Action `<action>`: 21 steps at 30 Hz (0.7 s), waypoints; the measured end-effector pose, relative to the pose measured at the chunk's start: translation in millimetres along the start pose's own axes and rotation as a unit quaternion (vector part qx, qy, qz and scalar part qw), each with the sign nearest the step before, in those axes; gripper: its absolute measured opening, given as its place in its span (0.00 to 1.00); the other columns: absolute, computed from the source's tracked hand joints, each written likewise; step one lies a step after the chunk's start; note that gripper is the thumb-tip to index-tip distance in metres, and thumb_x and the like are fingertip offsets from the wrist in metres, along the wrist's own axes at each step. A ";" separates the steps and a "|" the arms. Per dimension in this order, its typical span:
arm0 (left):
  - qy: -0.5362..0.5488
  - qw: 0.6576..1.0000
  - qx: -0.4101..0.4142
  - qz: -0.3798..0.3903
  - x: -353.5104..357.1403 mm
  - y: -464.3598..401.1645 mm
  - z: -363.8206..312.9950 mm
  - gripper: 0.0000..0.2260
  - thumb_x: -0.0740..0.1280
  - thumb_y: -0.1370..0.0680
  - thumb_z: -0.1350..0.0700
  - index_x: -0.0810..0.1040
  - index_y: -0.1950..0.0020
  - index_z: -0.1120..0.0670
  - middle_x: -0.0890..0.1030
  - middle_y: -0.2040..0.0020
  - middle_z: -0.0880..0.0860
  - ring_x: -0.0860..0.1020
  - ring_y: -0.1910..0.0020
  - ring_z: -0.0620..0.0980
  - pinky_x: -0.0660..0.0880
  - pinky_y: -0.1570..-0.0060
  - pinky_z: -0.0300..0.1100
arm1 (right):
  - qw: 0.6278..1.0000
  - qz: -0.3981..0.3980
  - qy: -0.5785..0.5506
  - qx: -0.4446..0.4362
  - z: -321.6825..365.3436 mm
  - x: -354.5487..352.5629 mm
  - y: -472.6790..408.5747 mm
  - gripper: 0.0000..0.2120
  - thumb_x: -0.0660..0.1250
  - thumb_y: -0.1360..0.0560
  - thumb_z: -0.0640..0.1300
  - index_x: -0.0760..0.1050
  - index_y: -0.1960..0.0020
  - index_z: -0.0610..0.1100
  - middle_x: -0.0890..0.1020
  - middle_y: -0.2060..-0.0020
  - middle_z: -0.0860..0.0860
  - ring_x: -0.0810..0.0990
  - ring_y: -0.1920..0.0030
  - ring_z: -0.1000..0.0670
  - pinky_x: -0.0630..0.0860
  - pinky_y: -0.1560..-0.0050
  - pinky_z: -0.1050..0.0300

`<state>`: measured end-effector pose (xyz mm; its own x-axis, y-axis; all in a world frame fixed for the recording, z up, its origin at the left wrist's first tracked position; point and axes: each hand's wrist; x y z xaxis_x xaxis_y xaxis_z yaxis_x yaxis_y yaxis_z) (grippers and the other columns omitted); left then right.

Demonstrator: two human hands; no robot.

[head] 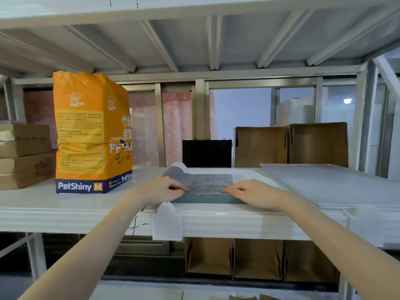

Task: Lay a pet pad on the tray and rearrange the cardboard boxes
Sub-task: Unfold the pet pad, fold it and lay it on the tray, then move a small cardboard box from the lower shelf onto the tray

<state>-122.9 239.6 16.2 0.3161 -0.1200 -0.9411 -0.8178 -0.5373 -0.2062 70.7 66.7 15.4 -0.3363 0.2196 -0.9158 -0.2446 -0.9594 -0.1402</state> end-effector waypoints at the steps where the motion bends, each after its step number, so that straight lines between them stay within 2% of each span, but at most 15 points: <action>1: 0.007 1.000 -0.002 0.008 -0.6 -2.7 0.4 0.14 0.59 0.20 0.50 0.75 0.36 0.43 0.75 0.34 0.44 0.69 0.42 0.41 0.64 0.40 0.37 | 1.000 -0.003 0.004 -0.002 0.0 0.3 0.0 0.19 0.51 0.19 0.56 0.72 0.33 0.55 0.75 0.34 0.54 0.74 0.37 0.50 0.68 0.34 0.55; 5: 0.011 1.000 0.001 0.001 1.6 -3.8 3.1 0.16 0.60 0.20 0.53 0.72 0.32 0.46 0.70 0.30 0.48 0.68 0.34 0.47 0.63 0.37 0.38 | 1.000 -0.014 0.011 -0.009 1.6 -1.3 2.5 0.18 0.55 0.19 0.51 0.72 0.32 0.52 0.74 0.33 0.53 0.73 0.36 0.52 0.65 0.36 0.61; 8: 0.007 0.996 0.019 -0.088 2.6 4.2 7.5 0.18 0.60 0.20 0.53 0.69 0.30 0.48 0.65 0.26 0.49 0.65 0.29 0.50 0.61 0.32 0.43 | 0.998 -0.065 0.015 -0.010 0.7 -2.0 8.9 0.20 0.56 0.21 0.55 0.68 0.30 0.52 0.70 0.30 0.53 0.69 0.31 0.51 0.63 0.32 0.57; 11: 0.025 0.984 0.024 -0.174 -2.0 14.8 3.9 0.18 0.58 0.20 0.50 0.69 0.30 0.48 0.66 0.26 0.50 0.65 0.28 0.51 0.60 0.29 0.48 | 0.992 -0.122 0.019 -0.027 -1.9 -3.6 21.0 0.22 0.54 0.20 0.55 0.65 0.28 0.52 0.65 0.27 0.54 0.63 0.27 0.52 0.59 0.29 0.56; 17: 0.069 0.954 0.065 -0.285 -10.1 37.4 -37.8 0.16 0.59 0.20 0.53 0.70 0.31 0.49 0.72 0.31 0.49 0.69 0.32 0.47 0.63 0.38 0.37 | 0.978 -0.194 0.052 -0.049 -4.6 -14.2 57.7 0.21 0.54 0.20 0.54 0.63 0.28 0.53 0.61 0.25 0.55 0.59 0.26 0.51 0.57 0.29 0.53; 21: 0.097 0.952 0.092 -0.274 0.6 50.0 -79.5 0.19 0.59 0.20 0.51 0.66 0.29 0.47 0.69 0.29 0.46 0.66 0.30 0.45 0.60 0.38 0.34 | 0.974 -0.214 0.045 -0.064 -8.8 -21.2 93.3 0.22 0.55 0.20 0.53 0.63 0.27 0.53 0.60 0.25 0.55 0.58 0.25 0.53 0.55 0.29 0.55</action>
<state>-125.3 146.3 26.6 0.7878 -0.0249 -0.6154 -0.5693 -0.4108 -0.7121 63.0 -29.1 18.4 -0.1468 0.5930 -0.7917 -0.2281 -0.7991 -0.5562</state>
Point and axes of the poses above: each hand's wrist, its own y-axis away from the middle knuckle, its own x-axis out of the palm, z = x × y
